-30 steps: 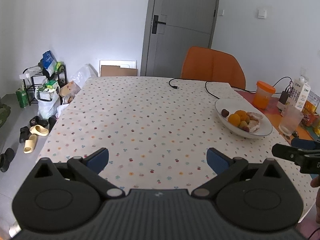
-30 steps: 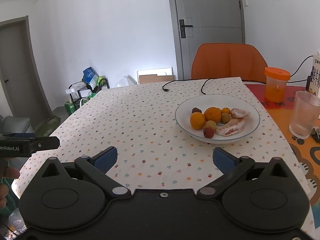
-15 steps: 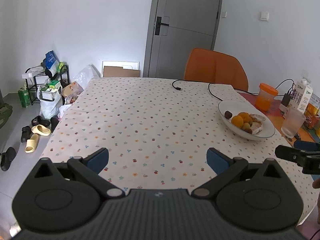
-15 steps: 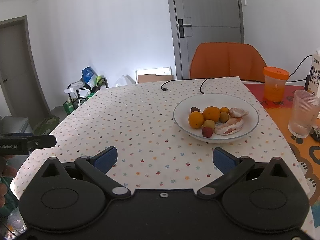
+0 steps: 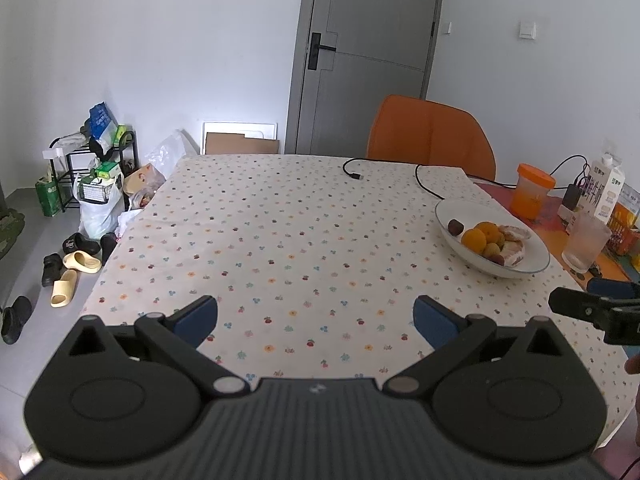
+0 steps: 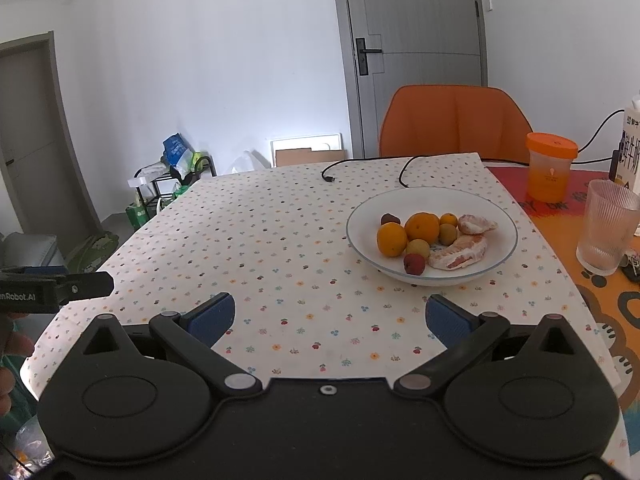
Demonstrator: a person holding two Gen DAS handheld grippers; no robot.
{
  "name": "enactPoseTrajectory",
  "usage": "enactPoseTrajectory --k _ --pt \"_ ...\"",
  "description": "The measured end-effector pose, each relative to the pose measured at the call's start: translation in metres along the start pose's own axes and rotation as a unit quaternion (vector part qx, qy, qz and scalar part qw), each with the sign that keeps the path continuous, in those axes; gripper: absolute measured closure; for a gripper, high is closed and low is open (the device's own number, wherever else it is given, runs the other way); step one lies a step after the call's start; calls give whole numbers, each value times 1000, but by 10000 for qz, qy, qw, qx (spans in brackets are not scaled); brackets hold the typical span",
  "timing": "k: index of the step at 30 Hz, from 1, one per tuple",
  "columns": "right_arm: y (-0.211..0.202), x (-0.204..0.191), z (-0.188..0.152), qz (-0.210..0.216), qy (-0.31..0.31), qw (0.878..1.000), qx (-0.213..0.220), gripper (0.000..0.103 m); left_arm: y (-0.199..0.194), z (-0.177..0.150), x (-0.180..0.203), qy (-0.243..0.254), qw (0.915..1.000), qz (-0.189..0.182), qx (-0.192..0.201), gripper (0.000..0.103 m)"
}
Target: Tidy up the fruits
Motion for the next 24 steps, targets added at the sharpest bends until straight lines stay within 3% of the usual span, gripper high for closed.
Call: enactPoseTrajectory --k 24 --pt "0 -1 -1 1 10 10000 -20 0 1 -1 -1 11 10000 8 29 0"
Point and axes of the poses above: each gripper's, at about its wrist camera, not at the fingertips, and y roughly the way its jaws point, x to its right, z to its top, the point moved 10 cm from there along y, roughly the way its jaws point, and after that the axes turned 4 degrees about x, right-handed, at the moved point
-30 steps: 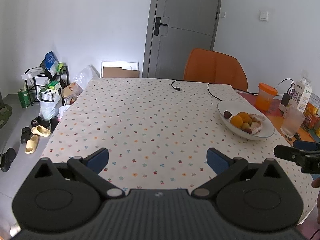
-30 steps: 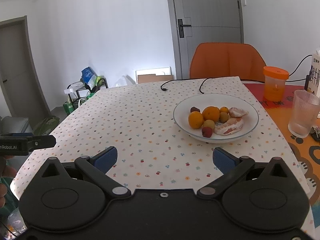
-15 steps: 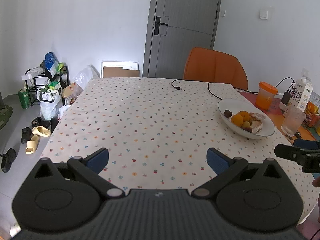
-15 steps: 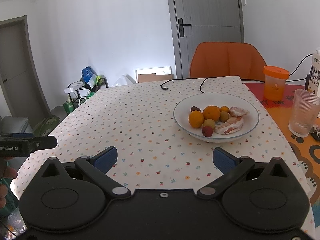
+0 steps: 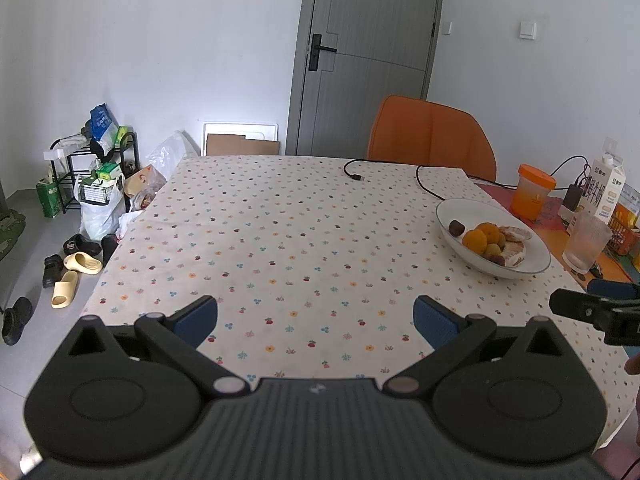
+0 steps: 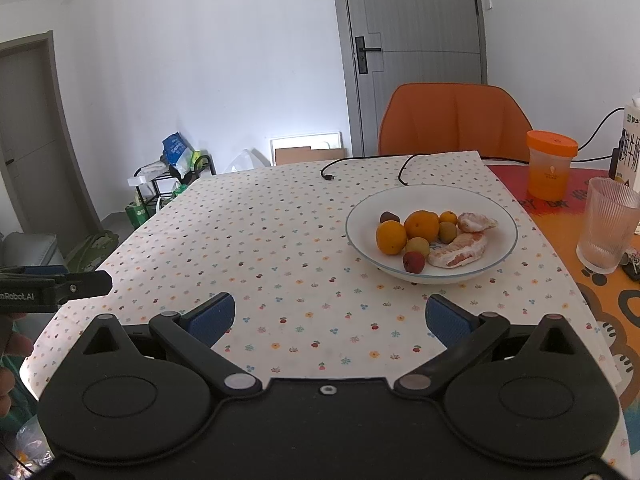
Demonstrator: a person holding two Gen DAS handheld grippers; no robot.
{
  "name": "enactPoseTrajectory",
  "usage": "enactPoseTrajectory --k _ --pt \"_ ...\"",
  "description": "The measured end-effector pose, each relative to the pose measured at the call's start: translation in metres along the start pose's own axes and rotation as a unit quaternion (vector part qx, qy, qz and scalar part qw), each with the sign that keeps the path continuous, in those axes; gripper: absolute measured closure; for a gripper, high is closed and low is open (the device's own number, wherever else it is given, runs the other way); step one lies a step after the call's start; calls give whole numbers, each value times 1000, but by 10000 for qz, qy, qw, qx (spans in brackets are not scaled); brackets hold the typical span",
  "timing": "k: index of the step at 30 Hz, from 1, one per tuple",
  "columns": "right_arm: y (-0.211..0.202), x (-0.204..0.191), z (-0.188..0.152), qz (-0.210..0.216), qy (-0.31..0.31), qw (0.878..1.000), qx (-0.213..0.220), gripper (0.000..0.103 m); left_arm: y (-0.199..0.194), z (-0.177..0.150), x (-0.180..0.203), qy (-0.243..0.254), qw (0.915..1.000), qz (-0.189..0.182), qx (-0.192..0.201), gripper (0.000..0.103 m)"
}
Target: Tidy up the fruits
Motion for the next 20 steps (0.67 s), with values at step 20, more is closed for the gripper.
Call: enactPoseTrajectory --k 20 --pt "5 2 -4 -15 16 10000 -56 0 1 -2 0 27 10000 5 20 0"
Point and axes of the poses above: each gripper's, at about its wrist camera, not at the fingertips, and y roughly the way its jaws point, x to its right, z to its top, the point moved 10 cm from there along y, roughly the way its jaws point, and after that the axes turned 4 degrees about x, right-handed, at the moved point
